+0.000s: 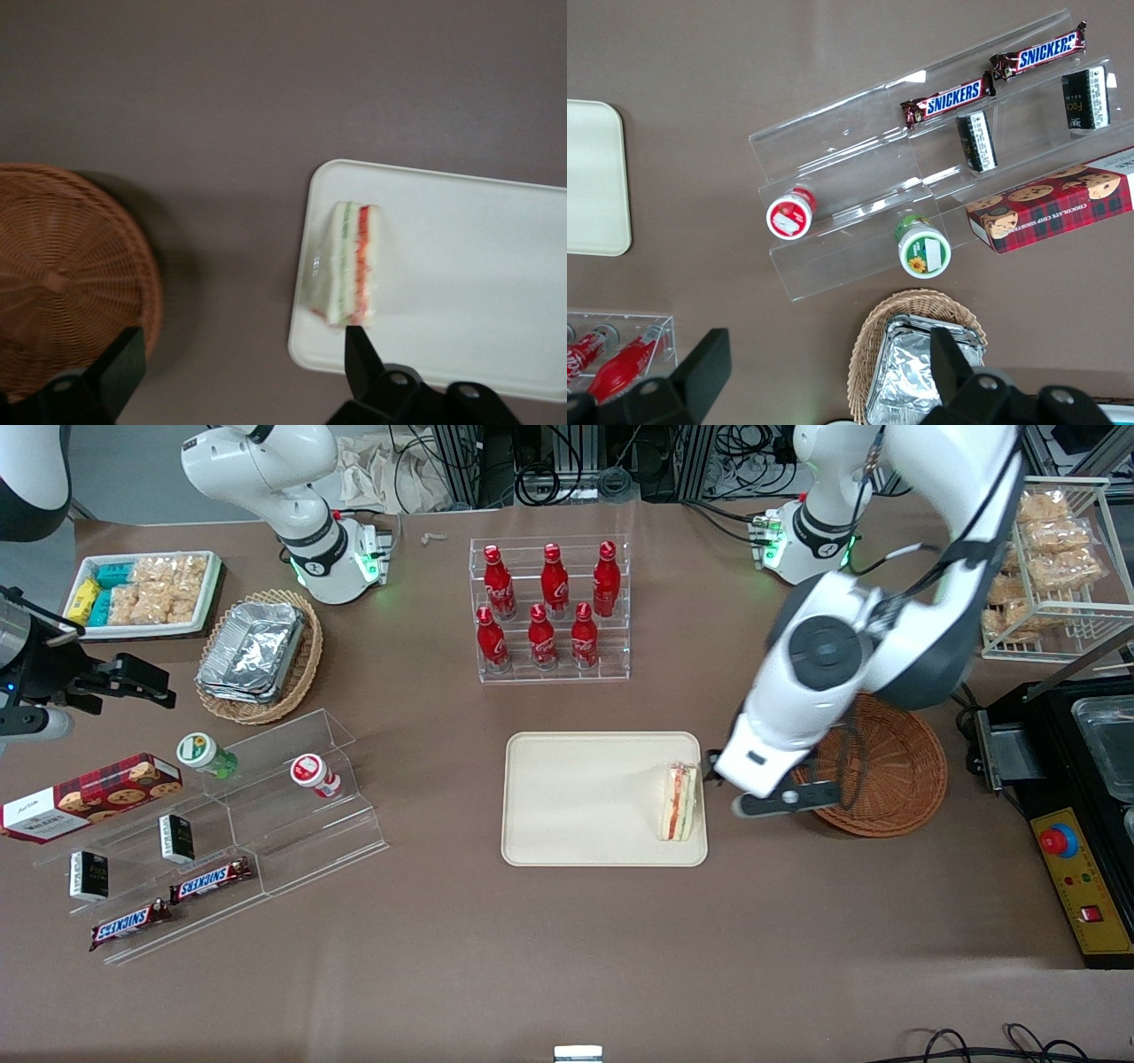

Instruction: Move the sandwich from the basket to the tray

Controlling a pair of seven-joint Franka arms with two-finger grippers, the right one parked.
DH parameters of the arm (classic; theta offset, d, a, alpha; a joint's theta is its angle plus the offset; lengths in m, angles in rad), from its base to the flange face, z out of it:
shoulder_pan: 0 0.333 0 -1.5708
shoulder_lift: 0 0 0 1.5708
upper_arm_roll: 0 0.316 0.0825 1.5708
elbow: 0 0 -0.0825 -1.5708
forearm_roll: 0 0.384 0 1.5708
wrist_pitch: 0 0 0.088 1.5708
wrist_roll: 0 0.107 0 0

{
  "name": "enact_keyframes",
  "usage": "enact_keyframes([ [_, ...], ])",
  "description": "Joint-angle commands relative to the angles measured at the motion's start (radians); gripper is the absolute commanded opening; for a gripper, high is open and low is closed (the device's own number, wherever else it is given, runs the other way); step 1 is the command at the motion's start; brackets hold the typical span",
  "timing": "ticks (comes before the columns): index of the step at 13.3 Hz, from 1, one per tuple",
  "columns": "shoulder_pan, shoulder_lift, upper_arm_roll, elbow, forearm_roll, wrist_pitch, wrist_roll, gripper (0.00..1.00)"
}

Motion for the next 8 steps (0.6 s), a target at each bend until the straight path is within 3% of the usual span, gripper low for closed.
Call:
enact_keyframes([
  [1,-0.006,-0.163,0.136,-0.071,-0.098,-0.096,0.263,1.00],
  [3,-0.009,-0.258,0.256,-0.118,-0.144,-0.136,0.472,1.00],
  [8,-0.008,-0.306,0.408,-0.050,-0.139,-0.299,0.834,1.00],
])
